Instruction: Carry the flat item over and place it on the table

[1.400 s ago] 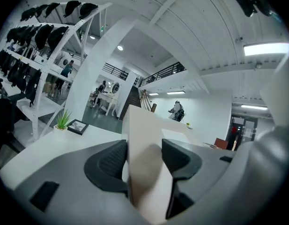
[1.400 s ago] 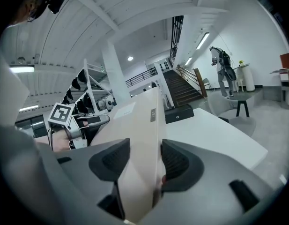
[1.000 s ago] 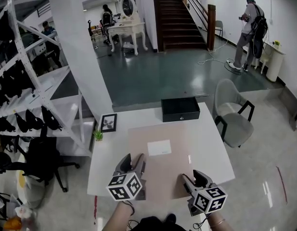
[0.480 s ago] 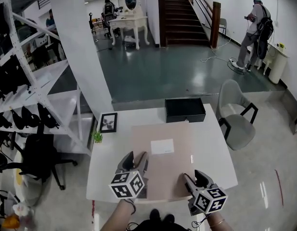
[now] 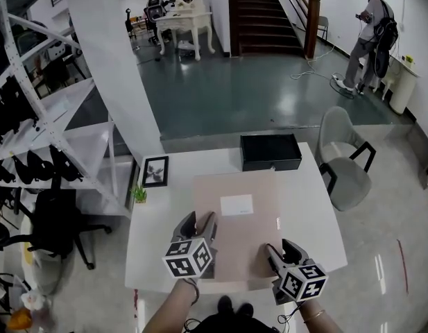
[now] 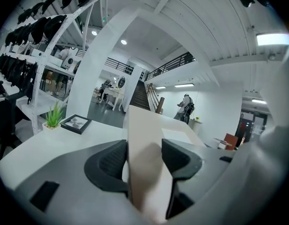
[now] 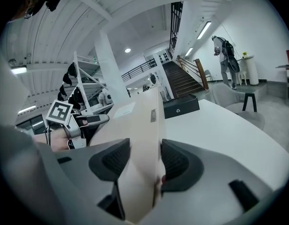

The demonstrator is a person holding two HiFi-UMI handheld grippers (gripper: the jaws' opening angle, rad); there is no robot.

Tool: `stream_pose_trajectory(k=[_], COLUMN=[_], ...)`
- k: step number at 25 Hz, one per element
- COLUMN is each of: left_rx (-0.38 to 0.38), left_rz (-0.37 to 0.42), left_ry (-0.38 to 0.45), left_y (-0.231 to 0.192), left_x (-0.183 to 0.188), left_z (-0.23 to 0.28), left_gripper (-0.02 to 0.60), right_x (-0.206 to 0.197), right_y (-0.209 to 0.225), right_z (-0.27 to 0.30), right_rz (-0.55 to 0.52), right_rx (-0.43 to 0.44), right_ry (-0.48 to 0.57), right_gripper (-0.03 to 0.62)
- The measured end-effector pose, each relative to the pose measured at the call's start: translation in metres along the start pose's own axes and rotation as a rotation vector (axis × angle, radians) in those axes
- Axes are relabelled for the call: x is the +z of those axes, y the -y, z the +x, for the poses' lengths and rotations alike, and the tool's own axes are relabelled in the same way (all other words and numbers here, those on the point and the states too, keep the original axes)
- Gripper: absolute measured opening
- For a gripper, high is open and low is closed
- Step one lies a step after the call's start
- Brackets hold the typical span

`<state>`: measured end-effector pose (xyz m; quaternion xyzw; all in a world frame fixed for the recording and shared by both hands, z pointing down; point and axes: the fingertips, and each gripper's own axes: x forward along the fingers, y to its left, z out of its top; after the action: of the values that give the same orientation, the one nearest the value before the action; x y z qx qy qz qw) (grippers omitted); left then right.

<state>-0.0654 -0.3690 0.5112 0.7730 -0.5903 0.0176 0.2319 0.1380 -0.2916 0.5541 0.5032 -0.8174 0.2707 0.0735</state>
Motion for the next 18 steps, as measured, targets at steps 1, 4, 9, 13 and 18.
stream_pose_trajectory(k=[1, 4, 9, 13, 18], left_rx=[0.003, 0.011, 0.017, 0.021, 0.025], left_rz=[-0.001, -0.002, -0.011, -0.022, -0.024], left_ry=[-0.005, -0.021, -0.041, -0.067, -0.098], left_y=[-0.002, -0.006, -0.014, -0.020, -0.024], left_x=[-0.001, -0.007, -0.013, -0.018, -0.018], left_z=[0.003, 0.012, 0.027, 0.035, 0.045], left_gripper=[0.238, 0.238, 0.236, 0.236, 0.236], right_x=[-0.001, -0.004, -0.006, -0.009, -0.009], right_y=[0.001, 0.006, 0.013, 0.016, 0.019], right_z=[0.003, 0.011, 0.025, 0.032, 0.040], right_rz=[0.001, 0.011, 0.018, 0.030, 0.043], right_rx=[-0.002, -0.004, -0.007, -0.014, -0.017], right_ry=[-0.005, -0.019, -0.037, -0.049, -0.058], right_gripper=[0.211, 0.211, 0.212, 0.212, 0.212])
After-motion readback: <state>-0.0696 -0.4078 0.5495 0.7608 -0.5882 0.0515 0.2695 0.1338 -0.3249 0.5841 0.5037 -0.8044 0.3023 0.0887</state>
